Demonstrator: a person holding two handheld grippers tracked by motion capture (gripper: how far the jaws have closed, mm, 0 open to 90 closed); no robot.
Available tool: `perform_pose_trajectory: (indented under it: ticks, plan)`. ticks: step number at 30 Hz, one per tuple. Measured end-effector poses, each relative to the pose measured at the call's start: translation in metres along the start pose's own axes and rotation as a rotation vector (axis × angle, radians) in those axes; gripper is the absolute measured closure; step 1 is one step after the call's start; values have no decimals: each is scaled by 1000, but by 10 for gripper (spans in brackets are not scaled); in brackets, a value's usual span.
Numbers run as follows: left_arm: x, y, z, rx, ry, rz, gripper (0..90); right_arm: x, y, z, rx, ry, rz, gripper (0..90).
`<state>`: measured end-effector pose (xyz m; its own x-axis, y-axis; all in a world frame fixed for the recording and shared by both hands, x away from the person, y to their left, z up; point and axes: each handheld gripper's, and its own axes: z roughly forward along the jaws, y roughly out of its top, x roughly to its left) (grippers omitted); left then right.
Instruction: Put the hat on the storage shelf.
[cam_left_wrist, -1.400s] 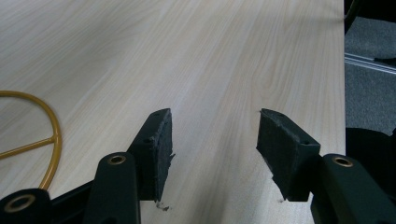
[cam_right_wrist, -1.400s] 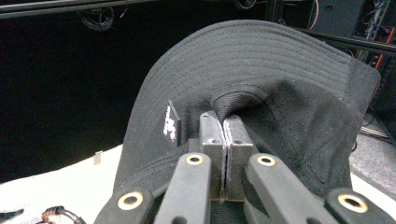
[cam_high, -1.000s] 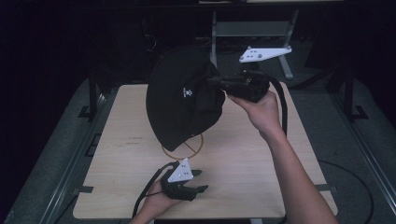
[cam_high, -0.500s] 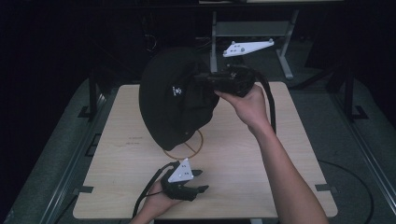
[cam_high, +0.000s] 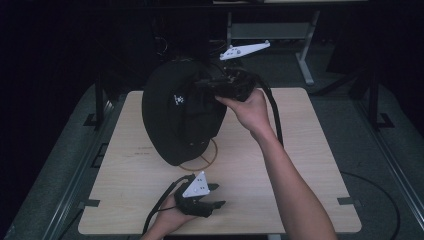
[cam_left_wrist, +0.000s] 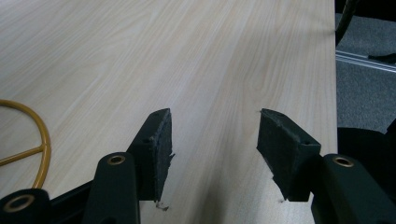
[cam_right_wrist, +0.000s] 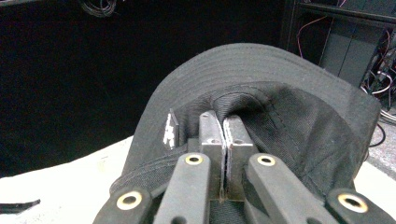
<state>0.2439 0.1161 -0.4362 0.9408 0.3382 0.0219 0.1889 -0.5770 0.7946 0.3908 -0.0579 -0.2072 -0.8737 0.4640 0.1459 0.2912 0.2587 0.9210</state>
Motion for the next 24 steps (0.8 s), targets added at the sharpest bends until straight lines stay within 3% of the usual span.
perform_pose_trajectory:
  ticks: [10, 24]
  plan:
    - [0, 2, -1, -5, -6, 3, 441, 0, 0, 34, 34, -3, 24, 885]
    - [-2, 2, 2, -5, -16, 17, 441, -2, -5, 66, 30, -3, 64, 857]
